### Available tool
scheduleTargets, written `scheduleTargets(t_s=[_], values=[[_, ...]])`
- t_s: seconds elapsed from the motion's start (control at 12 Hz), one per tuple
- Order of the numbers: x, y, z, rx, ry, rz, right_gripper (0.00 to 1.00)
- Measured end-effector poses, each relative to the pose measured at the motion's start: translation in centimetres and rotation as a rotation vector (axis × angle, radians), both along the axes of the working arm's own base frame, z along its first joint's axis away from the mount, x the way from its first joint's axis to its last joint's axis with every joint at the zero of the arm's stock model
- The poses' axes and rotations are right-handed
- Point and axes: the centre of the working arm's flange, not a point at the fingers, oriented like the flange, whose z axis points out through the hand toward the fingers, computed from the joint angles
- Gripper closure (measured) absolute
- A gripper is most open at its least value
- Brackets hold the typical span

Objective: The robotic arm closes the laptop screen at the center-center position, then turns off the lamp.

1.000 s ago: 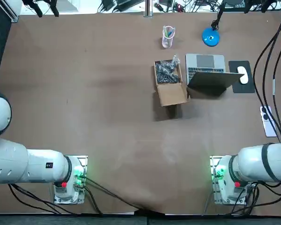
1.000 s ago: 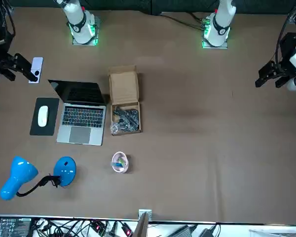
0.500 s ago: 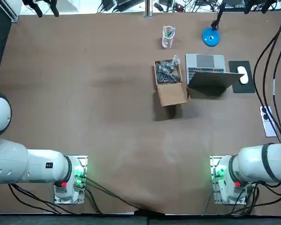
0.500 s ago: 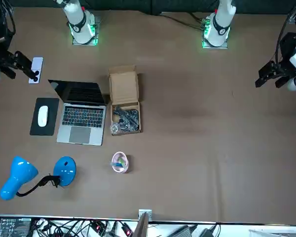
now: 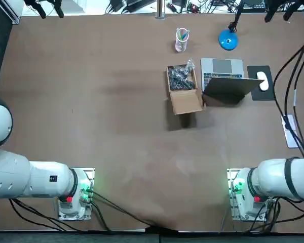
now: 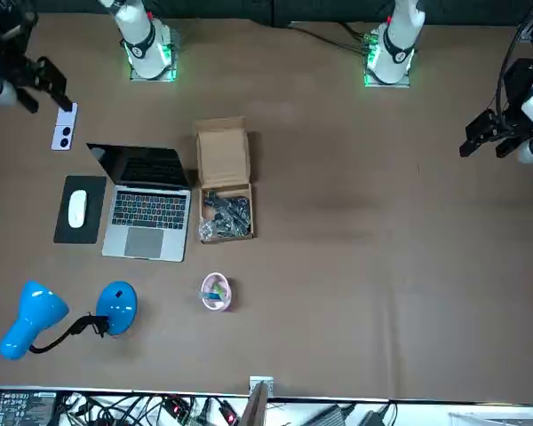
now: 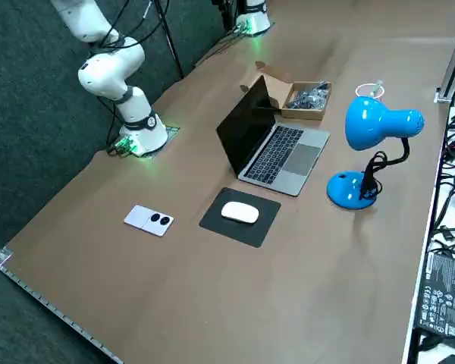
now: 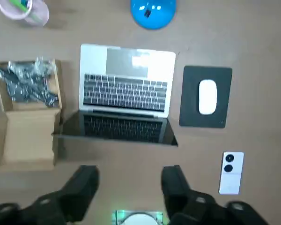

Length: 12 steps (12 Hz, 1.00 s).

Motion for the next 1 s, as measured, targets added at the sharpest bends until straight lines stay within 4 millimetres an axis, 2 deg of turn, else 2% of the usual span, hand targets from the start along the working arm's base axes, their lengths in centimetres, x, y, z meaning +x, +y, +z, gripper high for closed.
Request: scheduleTargets(t_s=[0.17,0.33,0.67,1.0], values=[[-3.0,0.9,-0.5,-0.007,0.013,0.017,0.32],[-6.0,1.7,-1.5,-0.014,0.022,0.034,0.36],[-10.3,2.2,-5.5,-0.021,0.024,0.046,0.87],[-12.4,2.5,-9.0,0.0,0.048,0.002,0.95]])
